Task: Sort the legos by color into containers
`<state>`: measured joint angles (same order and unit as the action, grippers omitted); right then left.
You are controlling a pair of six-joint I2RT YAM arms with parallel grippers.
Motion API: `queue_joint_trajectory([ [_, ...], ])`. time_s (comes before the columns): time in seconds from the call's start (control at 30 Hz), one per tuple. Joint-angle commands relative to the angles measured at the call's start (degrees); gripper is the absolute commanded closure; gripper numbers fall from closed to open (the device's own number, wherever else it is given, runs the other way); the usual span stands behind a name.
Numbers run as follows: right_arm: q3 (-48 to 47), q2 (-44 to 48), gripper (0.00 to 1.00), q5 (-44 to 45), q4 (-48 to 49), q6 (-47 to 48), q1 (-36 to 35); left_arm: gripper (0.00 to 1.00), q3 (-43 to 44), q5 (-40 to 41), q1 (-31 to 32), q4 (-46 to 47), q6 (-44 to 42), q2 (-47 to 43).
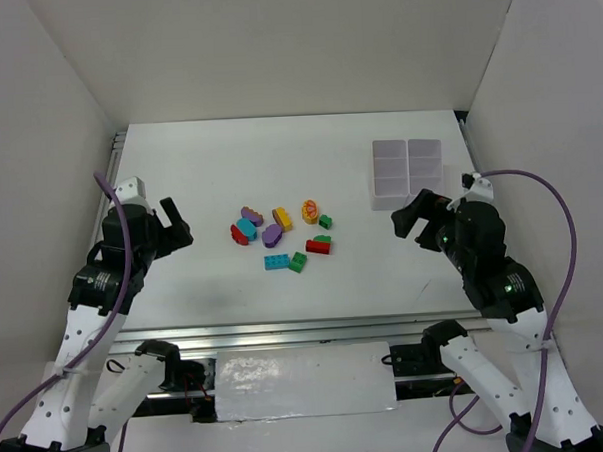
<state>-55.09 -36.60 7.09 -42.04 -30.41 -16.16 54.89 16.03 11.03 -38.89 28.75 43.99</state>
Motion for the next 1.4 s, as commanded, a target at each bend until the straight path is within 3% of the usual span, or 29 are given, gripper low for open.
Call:
queue_joint_trajectory([
  [0.0,-1.25,0.83,0.0,0.9,-0.23,0.0,-0.36,0.01,0.3,-0.39,0.14,1.89,-0.19,-0.74],
  [0.13,-1.69,1.53,0.0,2.22,0.11,0.09,-0.36,0.0,-0.22,-1.44,0.14,2.16,0.07,-1.45],
  [0.23,-1.07,0.92,0.0,-1.54,4.14,1.06,-0.27,0.01,-0.4,-2.84,0.14,2.33,0.08,-1.19],
  [0.4,-0.1,-8.37,0.0,-14.81,12.76,4.2,-0.71,0.0,-0.31,-3.99,0.14,2.68,-0.36,-0.31],
  [0.5,-5.01,-21.81,0.0,-13.61,13.05,8.68,-4.65,0.0,-1.1,-6.79,0.14,3.9,-1.59,0.05],
  [0.63,-20.01,-42.37,0.02,-6.58,7.51,15.2,-9.93,0.0,-0.93,-9.0,0.22,3.74,-2.03,1.27],
  [0.67,-23.1,-50.77,0.04,-4.04,6.2,15.64,-10.29,0.01,-0.84,-8.74,0.22,3.74,-2.03,1.36],
  [0.73,-31.25,-58.46,0.14,-1.91,2.07,17.4,-10.29,0.0,-0.75,-8.74,0.22,3.74,-2.21,1.45],
  [0.8,-35.16,-66.8,0.16,-0.86,0.3,19.06,-10.99,0.0,-1.01,-9.26,0.14,3.91,-2.47,1.37],
  [0.9,-37.89,-72.36,0.16,-3.31,1.08,21.0,-11.26,0.0,-1.19,-10.23,0.22,4.26,-2.74,1.19],
  [1.1,-36.49,-75.1,0.22,-9.81,3.81,24.61,-11.52,0.01,-1.11,-12.07,0.31,4.62,-3.0,1.98],
  [1.37,-37.55,-81.26,0.22,-9.38,3.55,26.63,-11.96,0.0,-1.19,-12.69,0.31,4.79,-3.26,2.16],
])
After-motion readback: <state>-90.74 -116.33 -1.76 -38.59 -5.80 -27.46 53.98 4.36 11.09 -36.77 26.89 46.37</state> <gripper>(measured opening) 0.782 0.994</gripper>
